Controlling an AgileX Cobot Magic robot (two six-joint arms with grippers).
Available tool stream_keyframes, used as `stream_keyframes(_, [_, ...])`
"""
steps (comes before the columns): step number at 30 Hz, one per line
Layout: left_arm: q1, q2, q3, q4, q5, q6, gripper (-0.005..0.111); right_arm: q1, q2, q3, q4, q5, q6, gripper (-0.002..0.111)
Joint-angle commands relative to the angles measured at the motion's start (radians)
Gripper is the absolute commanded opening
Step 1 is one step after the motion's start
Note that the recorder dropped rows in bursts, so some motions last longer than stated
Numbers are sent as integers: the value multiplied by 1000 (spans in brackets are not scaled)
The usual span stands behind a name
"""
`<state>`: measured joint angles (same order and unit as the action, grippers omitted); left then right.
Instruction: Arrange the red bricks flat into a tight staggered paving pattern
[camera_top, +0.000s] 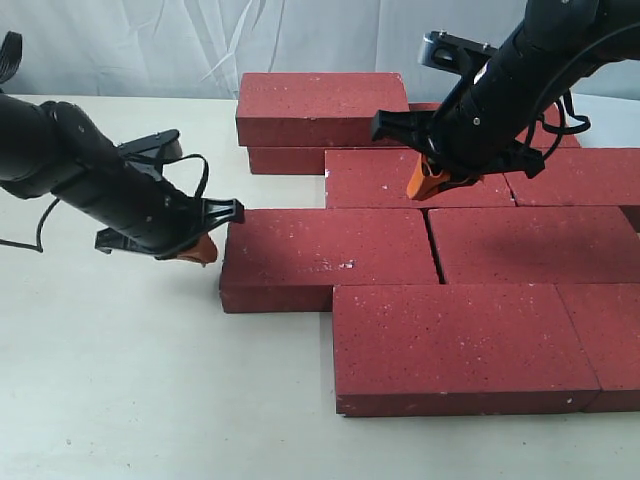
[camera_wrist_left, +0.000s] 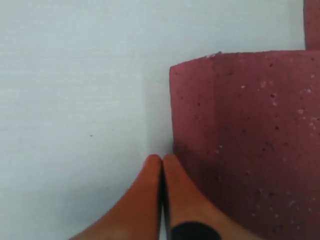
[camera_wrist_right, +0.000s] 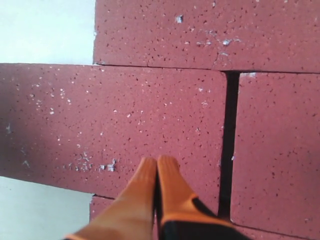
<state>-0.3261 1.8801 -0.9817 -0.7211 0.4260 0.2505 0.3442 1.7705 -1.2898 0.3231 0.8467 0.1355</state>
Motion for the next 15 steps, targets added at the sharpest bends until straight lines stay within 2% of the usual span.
stream_keyframes(1, [2, 35, 2, -46, 19, -3, 0, -5, -2, -2, 0, -9, -7, 0])
stream_keyframes(6, [2, 33, -10, -95, 55, 7, 0, -5, -2, -2, 4, -10, -7, 0])
stream_keyframes(15, [2, 33, -18, -285, 114, 248, 0, -5, 0, -2, 18, -10, -7, 0])
